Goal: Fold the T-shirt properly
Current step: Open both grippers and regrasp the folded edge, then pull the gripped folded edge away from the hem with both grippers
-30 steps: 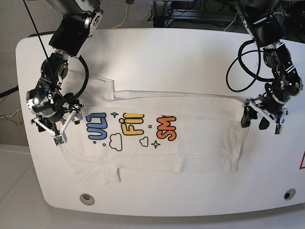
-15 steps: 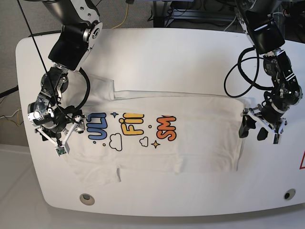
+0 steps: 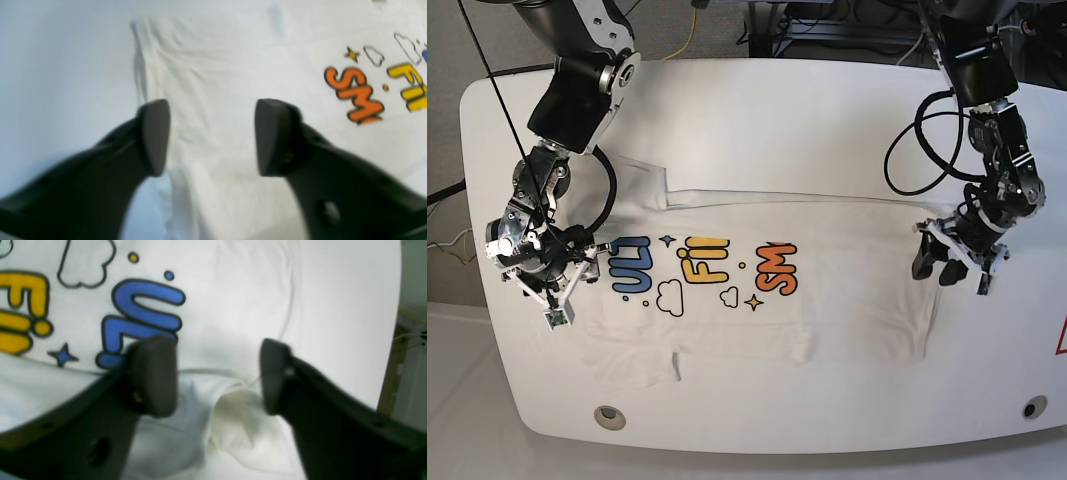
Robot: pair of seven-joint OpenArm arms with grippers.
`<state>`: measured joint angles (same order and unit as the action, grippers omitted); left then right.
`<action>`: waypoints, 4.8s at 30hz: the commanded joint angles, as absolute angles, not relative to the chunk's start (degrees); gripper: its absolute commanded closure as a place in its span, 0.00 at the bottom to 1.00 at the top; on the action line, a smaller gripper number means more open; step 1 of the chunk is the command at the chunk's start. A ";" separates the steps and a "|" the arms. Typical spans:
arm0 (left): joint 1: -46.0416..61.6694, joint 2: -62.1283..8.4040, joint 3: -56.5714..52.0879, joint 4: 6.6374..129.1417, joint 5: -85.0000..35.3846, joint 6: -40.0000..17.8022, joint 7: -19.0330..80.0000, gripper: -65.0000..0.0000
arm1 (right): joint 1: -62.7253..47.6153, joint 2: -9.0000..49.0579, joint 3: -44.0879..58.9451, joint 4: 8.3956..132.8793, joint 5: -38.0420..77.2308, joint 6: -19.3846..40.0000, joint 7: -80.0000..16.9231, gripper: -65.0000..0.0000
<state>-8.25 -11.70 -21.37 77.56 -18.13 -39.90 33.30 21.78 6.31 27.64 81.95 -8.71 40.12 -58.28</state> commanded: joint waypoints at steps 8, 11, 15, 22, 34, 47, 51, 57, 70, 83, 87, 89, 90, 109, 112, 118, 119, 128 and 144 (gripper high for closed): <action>-8.40 -10.68 -21.58 78.37 -13.85 -40.00 31.69 0.95 | 21.14 5.58 27.65 82.77 -12.35 40.00 -57.36 0.97; -8.40 -10.33 -21.58 78.46 -12.88 -40.00 31.69 0.95 | 20.35 5.49 27.65 82.77 -12.35 40.00 -57.27 0.92; -8.40 -10.15 -21.58 78.37 -12.26 -40.00 31.60 0.95 | 19.56 5.32 27.65 82.68 -12.35 40.00 -55.69 0.92; -7.25 -10.07 -21.58 77.49 -12.35 -40.00 31.25 0.95 | 18.77 5.32 27.65 78.11 -12.35 40.00 -53.23 0.92; -5.93 -10.15 -21.58 66.59 -12.26 -40.00 21.93 0.95 | 17.54 5.76 27.91 68.97 -12.44 40.00 -46.73 0.92; -3.56 -10.24 -21.58 63.78 -12.26 -40.00 18.86 0.95 | 14.55 5.85 28.00 68.62 -12.44 40.00 -45.49 0.92; -3.12 -10.15 -21.58 63.78 -12.26 -40.00 18.95 0.95 | 13.32 5.85 28.00 68.79 -12.44 40.00 -45.49 0.92; -1.89 -10.15 -21.49 63.78 -12.26 -40.00 19.03 0.95 | 12.53 5.85 28.00 68.79 -12.53 40.00 -45.49 0.92; 2.42 -10.15 -21.49 70.29 -12.26 -40.00 23.08 0.95 | 8.66 6.99 28.09 69.67 -12.44 40.00 -45.49 0.92; 6.37 -10.15 -19.65 74.51 -12.26 -40.00 24.31 0.95 | 1.80 5.32 28.09 78.29 -12.44 40.00 -45.85 0.92; 7.78 -10.15 -19.56 74.51 -12.26 -40.00 24.31 0.95 | 0.22 5.23 28.09 78.29 -12.44 40.00 -45.85 0.92; 8.57 -10.15 -19.56 74.51 -12.26 -40.00 24.31 0.95 | -0.84 5.14 28.09 78.29 -12.44 40.00 -45.58 0.92; 8.92 -10.07 -19.56 74.51 -12.26 -40.00 24.31 0.95 | -1.19 5.14 28.09 78.29 -12.44 40.00 -45.58 0.92; 14.64 -10.07 -19.56 74.51 -12.26 -40.00 24.31 0.95 | -7.43 4.88 28.09 83.12 -12.44 40.00 -45.67 0.92; 15.69 -10.15 -19.56 74.51 -12.26 -40.00 24.31 0.95 | -7.87 4.88 28.09 83.21 -12.44 40.00 -45.67 0.92; 18.07 -10.15 -19.56 74.59 -12.26 -40.00 24.31 0.95 | -9.01 4.97 28.18 83.12 -12.44 40.00 -45.67 0.92; 18.33 -10.15 -19.56 74.59 -12.26 -40.00 24.31 0.95 | -9.10 4.97 28.18 83.21 -12.44 40.00 -45.67 0.92; 21.49 -11.82 -19.56 74.68 -12.26 -40.00 24.31 0.95 | -10.51 5.32 28.18 83.47 -12.53 40.00 -45.58 0.92; 22.55 -13.85 -19.91 77.14 -8.48 -40.00 24.31 0.95 | -11.91 6.90 28.18 85.05 -12.53 40.00 -45.58 0.92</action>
